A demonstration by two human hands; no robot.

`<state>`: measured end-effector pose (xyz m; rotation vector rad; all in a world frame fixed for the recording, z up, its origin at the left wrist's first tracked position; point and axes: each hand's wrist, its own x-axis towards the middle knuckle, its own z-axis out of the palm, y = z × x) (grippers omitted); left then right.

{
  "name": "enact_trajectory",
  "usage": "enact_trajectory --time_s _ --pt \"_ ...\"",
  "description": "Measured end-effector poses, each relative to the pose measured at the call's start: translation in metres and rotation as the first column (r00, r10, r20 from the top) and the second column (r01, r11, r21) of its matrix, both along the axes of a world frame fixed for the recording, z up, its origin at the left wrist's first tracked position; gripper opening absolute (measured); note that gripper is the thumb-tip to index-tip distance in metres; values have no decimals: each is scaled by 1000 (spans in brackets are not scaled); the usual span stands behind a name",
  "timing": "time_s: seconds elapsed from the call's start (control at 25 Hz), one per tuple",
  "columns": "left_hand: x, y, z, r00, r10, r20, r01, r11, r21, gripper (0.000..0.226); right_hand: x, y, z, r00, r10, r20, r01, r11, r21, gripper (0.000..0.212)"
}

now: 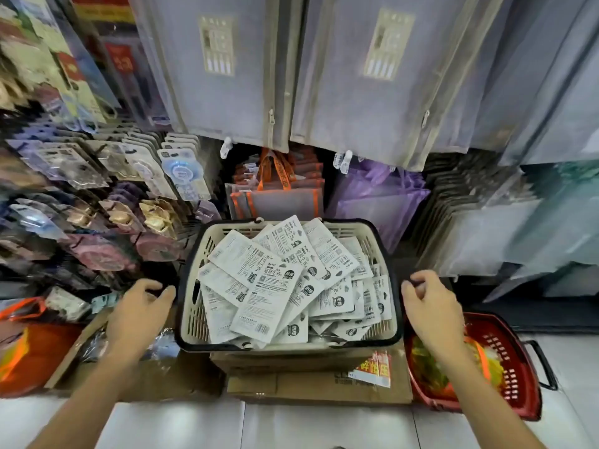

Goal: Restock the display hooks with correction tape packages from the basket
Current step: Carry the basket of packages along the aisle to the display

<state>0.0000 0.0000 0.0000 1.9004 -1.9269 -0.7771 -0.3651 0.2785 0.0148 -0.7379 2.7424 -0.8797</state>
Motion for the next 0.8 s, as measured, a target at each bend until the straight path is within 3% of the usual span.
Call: enact_trajectory --time_s 0.08,0.2,0.36,0.44,0.56,0.72,0.8 --pt "-29 -18 -9 993 -21 113 7 992 122 57 -22 -41 -8 999 13 -39 -3 973 230 36" --pt "-58 -28 -34 998 -20 55 9 978 207 52 -46 -68 -37 997 33 76 -58 934 351 38" --pt "-50 -27 -68 998 53 21 -55 995 87 36 -53 -58 -86 965 13 263 -64 980 188 25" --pt "-50 -23 -68 988 118 -98 -104 986 133 33 -54 -59 -94 941 -23 338 -1 997 72 20" --pt "-36 -5 -65 953 210 -218 -176 970 169 23 -50 -59 -92 943 -10 333 4 1000 20 16" --pt "46 33 -63 842 441 -310 -385 895 226 13 -9 -100 -73 929 200 310 -203 979 -25 2" --pt "112 43 -62 791 539 -290 -491 841 227 20 38 -136 -64 897 328 297 -331 943 -43 14"
